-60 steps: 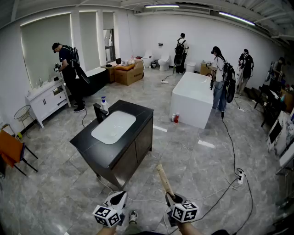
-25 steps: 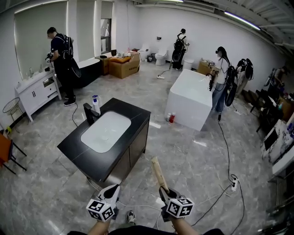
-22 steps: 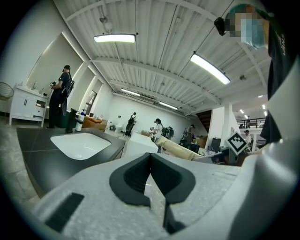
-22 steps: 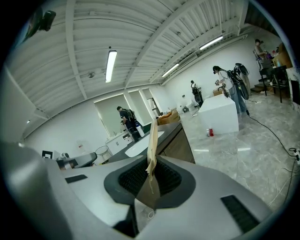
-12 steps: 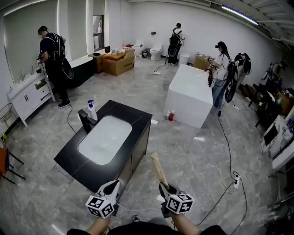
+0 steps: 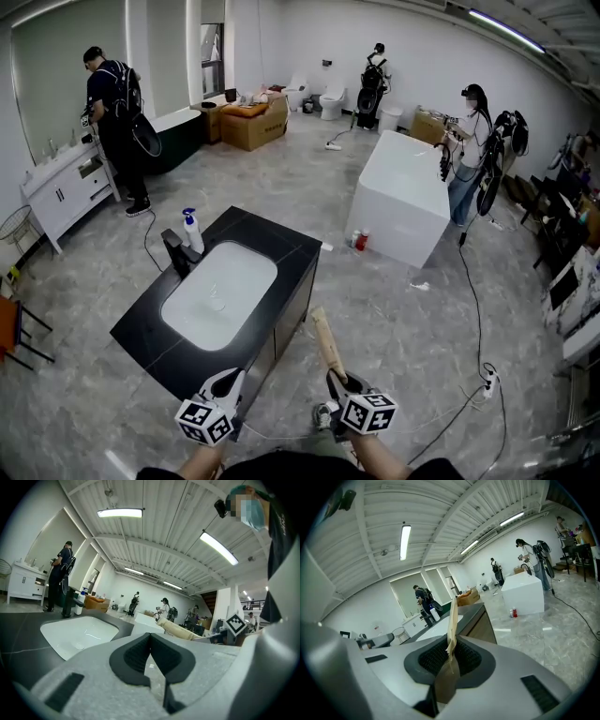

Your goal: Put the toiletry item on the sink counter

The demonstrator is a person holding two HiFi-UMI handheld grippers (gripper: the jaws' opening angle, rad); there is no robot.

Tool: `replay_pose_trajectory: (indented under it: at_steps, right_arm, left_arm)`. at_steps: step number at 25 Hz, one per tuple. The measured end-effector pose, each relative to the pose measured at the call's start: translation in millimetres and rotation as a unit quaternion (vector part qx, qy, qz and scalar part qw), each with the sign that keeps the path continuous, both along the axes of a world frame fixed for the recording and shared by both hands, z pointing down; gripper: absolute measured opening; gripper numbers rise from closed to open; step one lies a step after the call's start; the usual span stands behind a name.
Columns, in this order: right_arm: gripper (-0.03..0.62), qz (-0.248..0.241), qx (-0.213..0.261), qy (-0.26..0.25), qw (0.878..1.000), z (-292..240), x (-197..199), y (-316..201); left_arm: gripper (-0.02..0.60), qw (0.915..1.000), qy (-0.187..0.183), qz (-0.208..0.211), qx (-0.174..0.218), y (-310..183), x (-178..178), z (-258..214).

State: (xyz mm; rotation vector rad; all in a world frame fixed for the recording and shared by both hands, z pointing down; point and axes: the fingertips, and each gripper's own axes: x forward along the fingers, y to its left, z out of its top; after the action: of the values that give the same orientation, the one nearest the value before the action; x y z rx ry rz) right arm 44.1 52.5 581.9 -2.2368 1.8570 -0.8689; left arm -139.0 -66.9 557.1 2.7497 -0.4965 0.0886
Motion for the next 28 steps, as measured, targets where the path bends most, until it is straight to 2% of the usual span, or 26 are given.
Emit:
replay_pose_trajectory:
  at_steps: [10,21,28]
  right_arm:
    - [0.043,-0.063,-0.005,0.001,0.998,-1,85,-71]
    - [0.043,-0.138,-0.012,0.013,0.990,-4,177,-134]
    - [0.043,-0.167,-0.013,0.024,0.986,4,214,-159]
  left_arm:
    - [0.006,0.9977,0.005,-0.068,0.002,-50,71,-8]
    - [0.006,0.9880,0.003,-0.154,0.003,-80,140,-9]
    - [0.006,0.9836,0.003,-0.180,0.005,-83,169,-6]
